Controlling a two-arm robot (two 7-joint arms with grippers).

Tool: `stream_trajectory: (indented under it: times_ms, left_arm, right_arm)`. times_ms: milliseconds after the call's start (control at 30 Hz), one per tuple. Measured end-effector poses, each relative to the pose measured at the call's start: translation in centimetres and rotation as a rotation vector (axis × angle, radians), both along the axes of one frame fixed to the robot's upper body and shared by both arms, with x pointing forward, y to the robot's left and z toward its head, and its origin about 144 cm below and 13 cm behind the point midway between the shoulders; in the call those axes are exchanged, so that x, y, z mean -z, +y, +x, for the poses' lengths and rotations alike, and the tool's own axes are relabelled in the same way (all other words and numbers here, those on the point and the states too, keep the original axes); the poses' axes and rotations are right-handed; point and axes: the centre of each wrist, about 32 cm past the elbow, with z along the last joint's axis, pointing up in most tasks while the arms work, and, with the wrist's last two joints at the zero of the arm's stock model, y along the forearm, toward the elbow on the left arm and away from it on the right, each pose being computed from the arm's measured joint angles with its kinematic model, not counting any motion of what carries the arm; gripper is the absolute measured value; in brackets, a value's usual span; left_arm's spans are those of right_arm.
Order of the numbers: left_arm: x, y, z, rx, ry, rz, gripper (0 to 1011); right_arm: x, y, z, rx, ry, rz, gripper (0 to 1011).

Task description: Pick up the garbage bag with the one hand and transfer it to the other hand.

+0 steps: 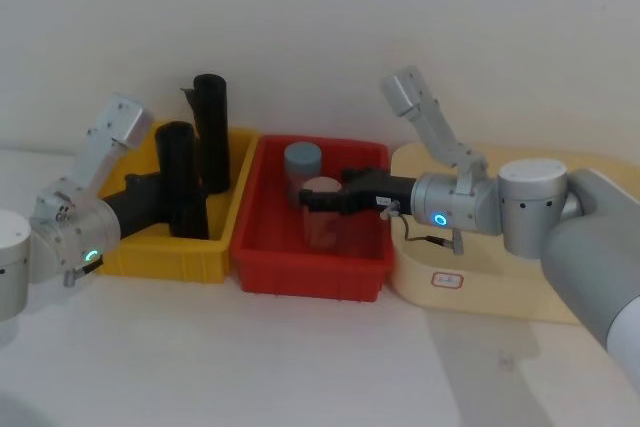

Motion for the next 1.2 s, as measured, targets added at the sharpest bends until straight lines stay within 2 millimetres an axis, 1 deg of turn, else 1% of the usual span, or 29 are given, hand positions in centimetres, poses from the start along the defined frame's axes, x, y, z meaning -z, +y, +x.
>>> stream_trajectory:
  times_ms: [600,1200]
  left_arm:
    - [0.00,0.00,0.00,0.000,0.000,0.000,400]
    - [0.00,0.00,0.00,0.000,0.000,0.000,400]
  right_arm:
    - [-0.03,0.02,0.13,-0.003,0.001,-0.012,1000]
    - [-0.40,0.33,-0.30,-0.016,-0.002,-0.047,1000]
